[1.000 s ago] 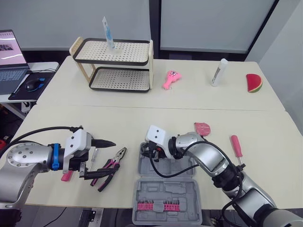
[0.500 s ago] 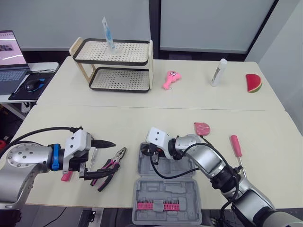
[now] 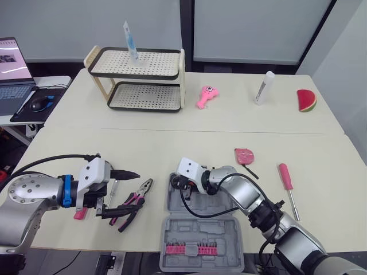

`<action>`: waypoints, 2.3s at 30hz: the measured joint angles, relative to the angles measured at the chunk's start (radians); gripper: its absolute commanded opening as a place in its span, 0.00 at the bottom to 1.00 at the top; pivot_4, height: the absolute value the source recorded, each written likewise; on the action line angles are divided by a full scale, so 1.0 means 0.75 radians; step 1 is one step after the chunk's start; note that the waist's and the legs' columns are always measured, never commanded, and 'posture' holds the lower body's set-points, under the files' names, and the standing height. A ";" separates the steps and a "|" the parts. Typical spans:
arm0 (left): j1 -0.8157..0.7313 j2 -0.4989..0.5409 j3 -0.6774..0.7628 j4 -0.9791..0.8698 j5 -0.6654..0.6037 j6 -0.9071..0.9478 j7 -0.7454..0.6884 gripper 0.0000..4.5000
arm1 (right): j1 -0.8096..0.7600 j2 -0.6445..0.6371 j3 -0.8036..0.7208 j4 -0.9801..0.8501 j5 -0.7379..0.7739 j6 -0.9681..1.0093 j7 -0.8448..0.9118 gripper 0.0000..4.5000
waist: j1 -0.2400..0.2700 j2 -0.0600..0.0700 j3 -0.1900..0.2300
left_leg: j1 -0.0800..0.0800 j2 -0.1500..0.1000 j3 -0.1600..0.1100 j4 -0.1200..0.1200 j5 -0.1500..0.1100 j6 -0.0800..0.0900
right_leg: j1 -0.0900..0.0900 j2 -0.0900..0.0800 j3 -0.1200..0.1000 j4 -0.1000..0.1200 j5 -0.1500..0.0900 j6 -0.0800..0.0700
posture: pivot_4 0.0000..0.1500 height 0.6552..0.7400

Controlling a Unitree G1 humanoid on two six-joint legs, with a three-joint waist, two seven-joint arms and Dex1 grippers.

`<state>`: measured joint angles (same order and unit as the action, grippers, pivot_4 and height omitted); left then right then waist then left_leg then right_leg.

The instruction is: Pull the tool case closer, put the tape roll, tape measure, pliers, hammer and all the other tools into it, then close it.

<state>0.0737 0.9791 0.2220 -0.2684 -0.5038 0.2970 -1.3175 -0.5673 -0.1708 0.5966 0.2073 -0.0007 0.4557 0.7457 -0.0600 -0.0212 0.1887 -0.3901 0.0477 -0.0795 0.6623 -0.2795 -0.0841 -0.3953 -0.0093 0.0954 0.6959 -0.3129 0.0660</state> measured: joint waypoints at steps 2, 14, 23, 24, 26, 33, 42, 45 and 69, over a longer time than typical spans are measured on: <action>0.003 0.000 0.000 0.000 0.000 0.000 0.000 1.00 | 0.001 0.000 -0.010 0.012 0.000 -0.017 0.014 0.10 | 0.000 0.000 0.000 | 0.000 0.000 0.000 0.000 0.000 0.000 | 0.000 0.000 0.000 0.000 0.000 0.000 | 1.00 0.94; 0.045 -0.033 0.125 0.082 -0.038 0.015 0.053 1.00 | 0.077 -0.063 -0.161 -0.387 0.145 0.089 0.094 0.10 | 0.001 0.000 0.000 | -0.001 0.001 -0.001 0.000 0.000 0.000 | -0.001 0.000 0.000 0.000 0.000 -0.001 | 1.00 0.94; 0.162 -0.025 0.399 0.481 0.026 -0.020 0.120 1.00 | 0.408 -0.550 -0.603 -1.043 0.332 0.434 0.115 0.10 | 0.012 -0.001 -0.001 | 0.000 0.000 -0.001 0.000 0.000 0.000 | 0.002 -0.001 -0.002 0.000 -0.001 -0.002 | 1.00 0.94; 0.180 -0.025 0.425 0.516 0.031 -0.029 0.127 1.00 | 0.476 -0.611 -0.689 -1.092 0.360 0.464 0.126 0.10 | 0.012 -0.001 -0.001 | 0.000 0.000 -0.001 0.000 0.000 0.000 | 0.002 -0.001 -0.002 0.000 -0.001 -0.002 | 1.00 0.94; 0.225 -0.025 0.476 0.597 0.051 -0.041 0.143 1.00 | 0.603 -0.723 -0.861 -1.155 0.408 0.512 0.150 0.10 | 0.012 -0.001 -0.001 | 0.003 0.000 0.000 0.000 0.000 0.000 | 0.004 0.000 -0.002 0.000 -0.003 -0.003 | 1.00 0.94; 0.305 -0.026 0.541 0.769 0.075 -0.062 0.146 1.00 | 1.057 -0.898 -1.392 -1.195 0.458 0.470 0.271 0.22 | 0.008 -0.005 -0.003 | 0.014 0.001 0.001 -0.002 0.000 0.000 | 0.013 0.001 -0.001 0.002 -0.006 -0.004 | 1.00 0.94; 0.434 -0.055 0.555 0.795 0.098 -0.089 0.146 1.00 | 1.452 -0.865 -1.740 -0.941 0.383 0.123 0.367 0.65 | 0.007 -0.015 -0.011 | 0.017 0.001 0.003 -0.002 0.000 0.000 | 0.015 0.000 0.002 0.001 -0.007 -0.004 | 1.00 0.94; 0.456 -0.075 0.554 0.791 0.103 -0.098 0.153 1.00 | 1.524 -0.849 -1.741 -0.895 0.373 0.043 0.378 0.80 | 0.006 -0.015 -0.011 | 0.018 0.001 0.004 -0.002 0.000 0.000 | 0.015 0.000 0.002 0.001 -0.007 -0.005 | 1.00 0.94; -0.022 -0.100 0.092 0.029 -0.068 0.063 0.080 1.00 | 1.124 -0.675 -1.211 -1.042 0.374 0.166 -0.003 0.99 | 0.024 -0.007 -0.007 | 0.012 0.001 0.003 -0.003 -0.001 0.000 | 0.015 0.000 0.002 -0.009 -0.006 -0.002 | 1.00 0.94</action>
<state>0.0575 0.9043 0.2909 -0.2464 -0.5549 0.3443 -1.2576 0.2757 -0.6768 -0.3118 -0.5741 0.2795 0.5800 0.7431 -0.0420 -0.0268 0.1836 -0.3810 0.0482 -0.0773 0.6601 -0.2799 -0.0843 -0.3838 -0.0095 0.0970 0.6892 -0.3172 0.0648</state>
